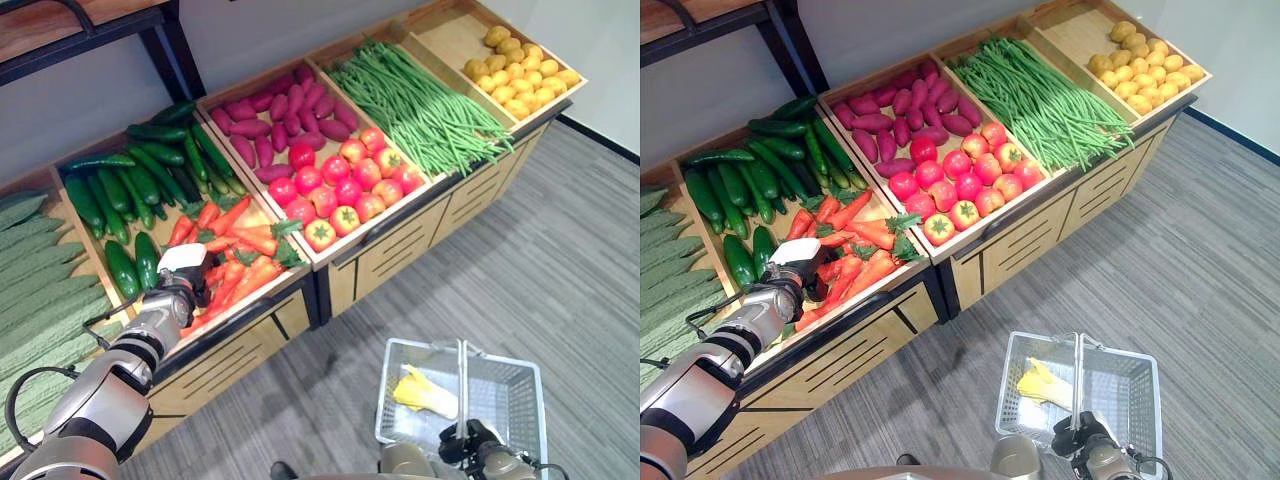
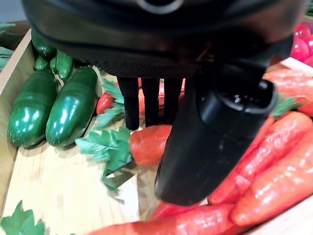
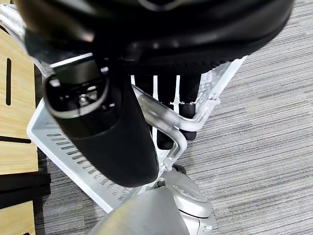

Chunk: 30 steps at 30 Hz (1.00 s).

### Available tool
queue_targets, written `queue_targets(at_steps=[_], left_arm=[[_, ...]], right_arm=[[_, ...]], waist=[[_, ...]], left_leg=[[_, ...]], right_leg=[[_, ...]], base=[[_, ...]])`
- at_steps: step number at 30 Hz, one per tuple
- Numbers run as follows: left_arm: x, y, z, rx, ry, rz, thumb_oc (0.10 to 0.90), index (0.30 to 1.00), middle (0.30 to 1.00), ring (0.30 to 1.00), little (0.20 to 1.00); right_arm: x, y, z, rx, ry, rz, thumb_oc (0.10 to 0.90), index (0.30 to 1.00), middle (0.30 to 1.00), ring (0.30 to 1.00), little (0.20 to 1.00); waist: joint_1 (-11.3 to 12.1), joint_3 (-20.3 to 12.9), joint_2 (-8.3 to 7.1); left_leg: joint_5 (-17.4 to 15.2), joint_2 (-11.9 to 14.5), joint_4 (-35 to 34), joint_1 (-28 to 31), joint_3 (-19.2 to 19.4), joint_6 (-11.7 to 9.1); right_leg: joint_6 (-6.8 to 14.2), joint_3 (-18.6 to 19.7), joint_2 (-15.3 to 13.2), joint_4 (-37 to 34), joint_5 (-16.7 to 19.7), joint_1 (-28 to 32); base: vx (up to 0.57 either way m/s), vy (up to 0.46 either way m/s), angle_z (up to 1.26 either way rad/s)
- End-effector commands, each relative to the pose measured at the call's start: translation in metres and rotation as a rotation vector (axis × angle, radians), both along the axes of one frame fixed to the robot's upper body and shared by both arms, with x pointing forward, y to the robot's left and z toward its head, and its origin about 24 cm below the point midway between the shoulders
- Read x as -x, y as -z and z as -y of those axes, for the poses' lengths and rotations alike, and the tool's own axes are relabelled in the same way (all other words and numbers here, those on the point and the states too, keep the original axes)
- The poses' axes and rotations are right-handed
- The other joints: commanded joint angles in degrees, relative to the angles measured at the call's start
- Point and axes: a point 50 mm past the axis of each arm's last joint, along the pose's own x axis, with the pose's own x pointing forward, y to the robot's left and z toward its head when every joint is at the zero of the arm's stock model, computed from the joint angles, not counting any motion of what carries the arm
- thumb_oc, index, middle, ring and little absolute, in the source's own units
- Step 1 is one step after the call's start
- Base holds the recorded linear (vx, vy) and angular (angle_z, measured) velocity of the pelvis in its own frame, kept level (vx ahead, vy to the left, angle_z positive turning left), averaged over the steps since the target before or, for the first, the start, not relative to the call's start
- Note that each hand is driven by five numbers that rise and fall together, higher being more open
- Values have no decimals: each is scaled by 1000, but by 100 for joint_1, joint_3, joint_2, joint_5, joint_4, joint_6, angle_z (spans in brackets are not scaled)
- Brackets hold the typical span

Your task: Get the vegetables into the basket

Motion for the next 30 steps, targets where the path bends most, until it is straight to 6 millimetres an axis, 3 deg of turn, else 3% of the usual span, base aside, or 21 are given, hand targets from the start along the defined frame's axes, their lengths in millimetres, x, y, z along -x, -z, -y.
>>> queue_targets(at_steps=[1, 12, 21, 26, 30], left_arm=[[-3, -8, -16, 27, -99, 7, 400, 300, 300, 300, 300], [-3, -8, -13, 76, -110, 35, 400, 300, 300, 300, 300], [-7, -48, -3, 184, -35, 305, 400, 300, 300, 300, 300], [6, -71, -2, 155, 22, 462, 400, 300, 300, 300, 300], [28, -80, -5, 165, 29, 555, 400, 300, 300, 300, 300]], right_arm=[[25, 7, 3, 42, -98, -151, 400, 300, 300, 300, 300], [24, 8, -1, 34, -113, -154, 400, 300, 300, 300, 300], [29, 8, 1, 22, -64, -147, 400, 300, 300, 300, 300], [35, 9, 2, 11, -8, -148, 400, 300, 300, 300, 300], [43, 11, 0, 1, 25, -166, 400, 300, 300, 300, 300]], waist=[[-51, 112, -81], [38, 159, -145], [278, 173, -202], [448, 92, -296], [572, -12, -409]], left_leg=[[167, 162, 4, 63, -327, -389], [161, 153, 4, 28, -360, -377], [33, 90, 4, 379, -598, -344], [-83, 20, 4, 563, -748, -299], [-116, -15, 4, 620, -825, -252]], right_leg=[[367, -22, 59, 63, 348, -246], [369, -33, 49, 58, 360, -268], [379, -206, -33, 42, 221, 245], [405, -324, -113, 41, 141, 516], [393, -374, -159, 67, 117, 610]], base=[[0, 0, 0], [0, 0, 0], [38, 5, 6], [27, 11, 18], [18, 16, 15]])
